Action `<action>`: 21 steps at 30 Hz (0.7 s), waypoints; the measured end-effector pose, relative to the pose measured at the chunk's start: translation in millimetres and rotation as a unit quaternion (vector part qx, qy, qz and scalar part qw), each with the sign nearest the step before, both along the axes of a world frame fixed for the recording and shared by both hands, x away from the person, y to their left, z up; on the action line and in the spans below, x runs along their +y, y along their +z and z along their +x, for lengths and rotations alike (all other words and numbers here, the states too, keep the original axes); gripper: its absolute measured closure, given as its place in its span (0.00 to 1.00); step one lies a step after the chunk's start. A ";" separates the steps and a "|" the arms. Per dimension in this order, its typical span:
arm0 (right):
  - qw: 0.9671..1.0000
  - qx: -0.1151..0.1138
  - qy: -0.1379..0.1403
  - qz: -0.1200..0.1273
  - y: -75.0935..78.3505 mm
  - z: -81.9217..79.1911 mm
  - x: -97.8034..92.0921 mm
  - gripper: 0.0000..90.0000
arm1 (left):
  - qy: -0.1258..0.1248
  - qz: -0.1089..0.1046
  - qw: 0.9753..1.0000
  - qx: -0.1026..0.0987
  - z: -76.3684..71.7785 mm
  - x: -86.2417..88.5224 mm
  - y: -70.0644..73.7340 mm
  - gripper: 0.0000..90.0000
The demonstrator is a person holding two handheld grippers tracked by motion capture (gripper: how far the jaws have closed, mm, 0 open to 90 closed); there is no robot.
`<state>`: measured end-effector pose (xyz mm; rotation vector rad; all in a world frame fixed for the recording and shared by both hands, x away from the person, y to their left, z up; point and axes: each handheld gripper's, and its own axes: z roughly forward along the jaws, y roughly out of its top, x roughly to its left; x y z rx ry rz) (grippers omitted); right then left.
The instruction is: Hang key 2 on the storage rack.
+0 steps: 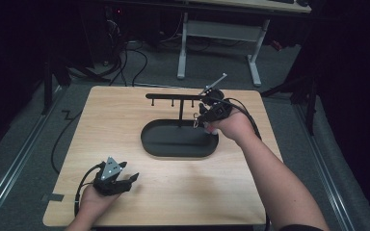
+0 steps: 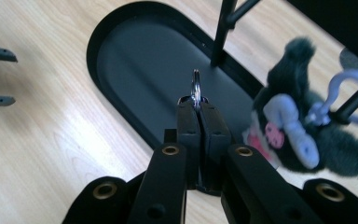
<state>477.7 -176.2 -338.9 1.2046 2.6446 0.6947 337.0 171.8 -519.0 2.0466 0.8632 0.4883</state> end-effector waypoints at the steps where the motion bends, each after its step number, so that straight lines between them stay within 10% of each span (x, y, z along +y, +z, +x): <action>1: 1.000 -0.004 0.004 -0.001 1.5 2.2 1.3 0.99 | 0.000 0.000 1.000 0.001 -0.1 -0.2 -0.2 0.41; 21: 1.000 -0.017 -0.012 0.009 3.3 29.8 4.2 0.99 | -0.005 0.004 1.000 0.004 -0.9 -0.8 -1.4 0.41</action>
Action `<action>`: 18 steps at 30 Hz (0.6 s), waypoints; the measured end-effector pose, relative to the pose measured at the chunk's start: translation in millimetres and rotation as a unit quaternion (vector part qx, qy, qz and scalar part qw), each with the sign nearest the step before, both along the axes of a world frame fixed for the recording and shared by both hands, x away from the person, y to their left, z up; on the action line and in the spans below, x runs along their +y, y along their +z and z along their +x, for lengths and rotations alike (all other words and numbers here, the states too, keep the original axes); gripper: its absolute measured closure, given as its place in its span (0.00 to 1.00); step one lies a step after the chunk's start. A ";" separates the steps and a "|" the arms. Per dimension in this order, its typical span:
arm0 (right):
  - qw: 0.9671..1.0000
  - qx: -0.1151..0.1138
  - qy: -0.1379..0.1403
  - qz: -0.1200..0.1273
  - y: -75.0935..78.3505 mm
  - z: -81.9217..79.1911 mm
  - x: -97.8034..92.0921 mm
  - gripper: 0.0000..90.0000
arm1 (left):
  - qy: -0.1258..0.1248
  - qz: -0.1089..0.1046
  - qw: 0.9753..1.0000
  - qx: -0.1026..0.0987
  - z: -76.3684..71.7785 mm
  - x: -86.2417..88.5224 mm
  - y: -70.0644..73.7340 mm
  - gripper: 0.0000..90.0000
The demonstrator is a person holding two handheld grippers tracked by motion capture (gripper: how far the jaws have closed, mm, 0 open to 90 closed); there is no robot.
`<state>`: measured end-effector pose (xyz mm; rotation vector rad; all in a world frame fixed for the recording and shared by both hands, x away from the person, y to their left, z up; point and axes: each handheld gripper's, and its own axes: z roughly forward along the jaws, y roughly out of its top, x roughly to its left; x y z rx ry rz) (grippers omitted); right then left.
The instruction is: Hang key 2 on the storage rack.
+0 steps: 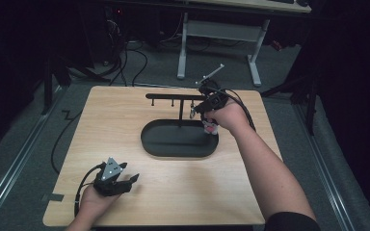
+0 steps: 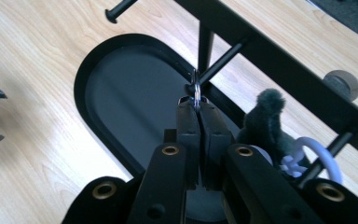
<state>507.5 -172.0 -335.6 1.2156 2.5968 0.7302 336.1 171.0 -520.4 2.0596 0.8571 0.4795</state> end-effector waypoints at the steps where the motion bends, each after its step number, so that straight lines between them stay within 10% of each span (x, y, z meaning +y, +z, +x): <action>1: 1.000 -0.002 -0.003 0.000 0.1 0.8 -1.1 0.99 | -0.001 0.000 1.000 0.000 0.0 -0.1 0.0 0.41; 18: 0.999 -0.020 -0.034 -0.003 -8.3 13.4 -3.9 0.89 | -0.004 0.004 1.000 0.002 0.6 0.2 -0.5 0.41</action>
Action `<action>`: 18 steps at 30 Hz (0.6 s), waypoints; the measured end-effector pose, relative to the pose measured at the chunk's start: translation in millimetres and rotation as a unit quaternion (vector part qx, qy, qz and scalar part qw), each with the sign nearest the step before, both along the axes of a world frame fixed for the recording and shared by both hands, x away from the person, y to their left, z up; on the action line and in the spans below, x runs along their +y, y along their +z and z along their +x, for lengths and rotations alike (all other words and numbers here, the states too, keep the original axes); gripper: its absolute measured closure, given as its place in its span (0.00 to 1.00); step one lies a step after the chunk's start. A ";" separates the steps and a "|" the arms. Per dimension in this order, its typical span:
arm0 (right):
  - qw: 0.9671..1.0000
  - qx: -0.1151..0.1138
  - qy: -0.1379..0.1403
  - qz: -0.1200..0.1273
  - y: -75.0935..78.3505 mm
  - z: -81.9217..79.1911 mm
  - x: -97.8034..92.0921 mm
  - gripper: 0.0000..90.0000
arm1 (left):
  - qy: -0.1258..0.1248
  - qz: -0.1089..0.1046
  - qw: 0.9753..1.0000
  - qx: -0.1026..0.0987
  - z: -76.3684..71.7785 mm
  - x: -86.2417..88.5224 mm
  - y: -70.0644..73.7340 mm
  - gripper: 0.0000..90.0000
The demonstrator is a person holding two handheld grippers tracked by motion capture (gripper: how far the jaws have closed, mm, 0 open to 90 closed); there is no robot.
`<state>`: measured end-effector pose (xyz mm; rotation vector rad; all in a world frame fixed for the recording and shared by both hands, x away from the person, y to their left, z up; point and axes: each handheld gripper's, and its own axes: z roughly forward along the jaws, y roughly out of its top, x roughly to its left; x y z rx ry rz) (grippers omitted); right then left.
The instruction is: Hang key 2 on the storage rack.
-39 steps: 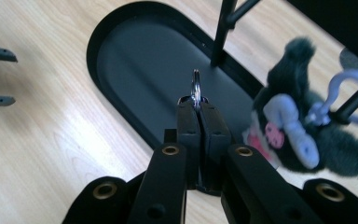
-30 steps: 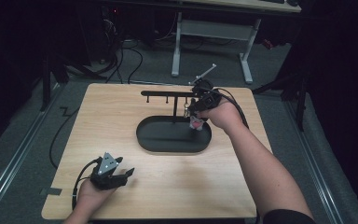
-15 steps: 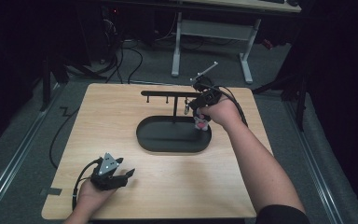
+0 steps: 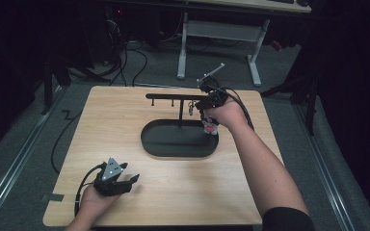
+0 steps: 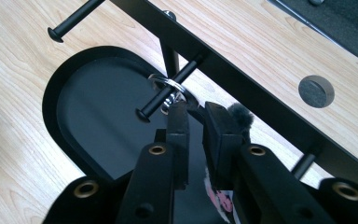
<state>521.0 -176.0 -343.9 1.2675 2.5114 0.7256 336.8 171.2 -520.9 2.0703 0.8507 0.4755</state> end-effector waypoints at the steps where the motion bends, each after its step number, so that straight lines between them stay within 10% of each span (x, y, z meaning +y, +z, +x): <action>1: 1.000 -0.002 0.000 0.003 0.7 -1.4 -1.4 0.89 | 0.000 0.000 1.000 0.000 0.0 0.0 0.0 0.41; 18: 0.999 -0.020 0.017 0.043 -18.6 -56.7 -24.4 0.75 | -0.003 -0.007 1.000 0.007 -0.2 -1.9 1.2 0.43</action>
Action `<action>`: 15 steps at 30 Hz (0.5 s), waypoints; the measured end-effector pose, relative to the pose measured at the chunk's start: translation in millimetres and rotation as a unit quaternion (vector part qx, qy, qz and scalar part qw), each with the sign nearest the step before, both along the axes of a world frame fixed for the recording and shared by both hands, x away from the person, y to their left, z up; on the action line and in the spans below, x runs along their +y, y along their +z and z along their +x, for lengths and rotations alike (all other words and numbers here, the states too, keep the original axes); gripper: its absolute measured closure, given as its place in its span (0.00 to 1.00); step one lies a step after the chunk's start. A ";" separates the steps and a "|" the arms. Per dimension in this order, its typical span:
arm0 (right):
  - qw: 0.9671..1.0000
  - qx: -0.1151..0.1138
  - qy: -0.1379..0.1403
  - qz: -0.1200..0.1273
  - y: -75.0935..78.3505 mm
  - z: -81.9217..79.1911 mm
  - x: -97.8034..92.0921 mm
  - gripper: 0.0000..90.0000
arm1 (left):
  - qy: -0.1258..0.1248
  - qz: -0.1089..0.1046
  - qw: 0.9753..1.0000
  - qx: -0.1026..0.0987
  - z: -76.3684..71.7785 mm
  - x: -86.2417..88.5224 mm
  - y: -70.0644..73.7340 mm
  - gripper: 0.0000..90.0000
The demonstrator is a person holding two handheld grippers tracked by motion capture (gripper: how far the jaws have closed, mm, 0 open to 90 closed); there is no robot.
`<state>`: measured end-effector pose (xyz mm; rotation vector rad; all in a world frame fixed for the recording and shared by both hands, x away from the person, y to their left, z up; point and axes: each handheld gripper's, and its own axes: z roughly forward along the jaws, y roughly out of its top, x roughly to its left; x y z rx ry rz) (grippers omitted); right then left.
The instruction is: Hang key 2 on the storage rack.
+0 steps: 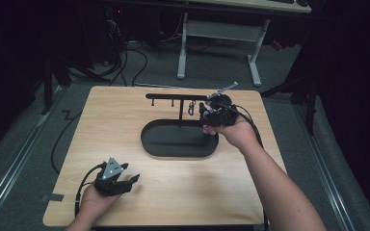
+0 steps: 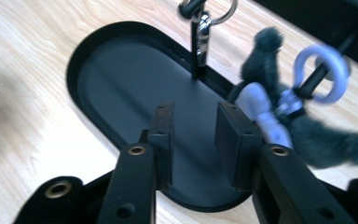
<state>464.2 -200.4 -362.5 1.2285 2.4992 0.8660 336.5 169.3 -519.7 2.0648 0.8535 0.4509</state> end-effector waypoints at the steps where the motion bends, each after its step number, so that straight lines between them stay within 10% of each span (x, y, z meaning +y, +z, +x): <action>1: 1.000 -0.002 0.005 0.010 -2.8 -4.8 -2.0 0.74 | -0.001 0.001 1.000 0.000 -0.3 -0.4 0.3 0.43; 15: 0.999 -0.028 -0.002 0.025 -56.1 -51.9 -20.1 0.50 | -0.010 0.005 1.000 0.002 -2.8 -7.0 -0.1 0.43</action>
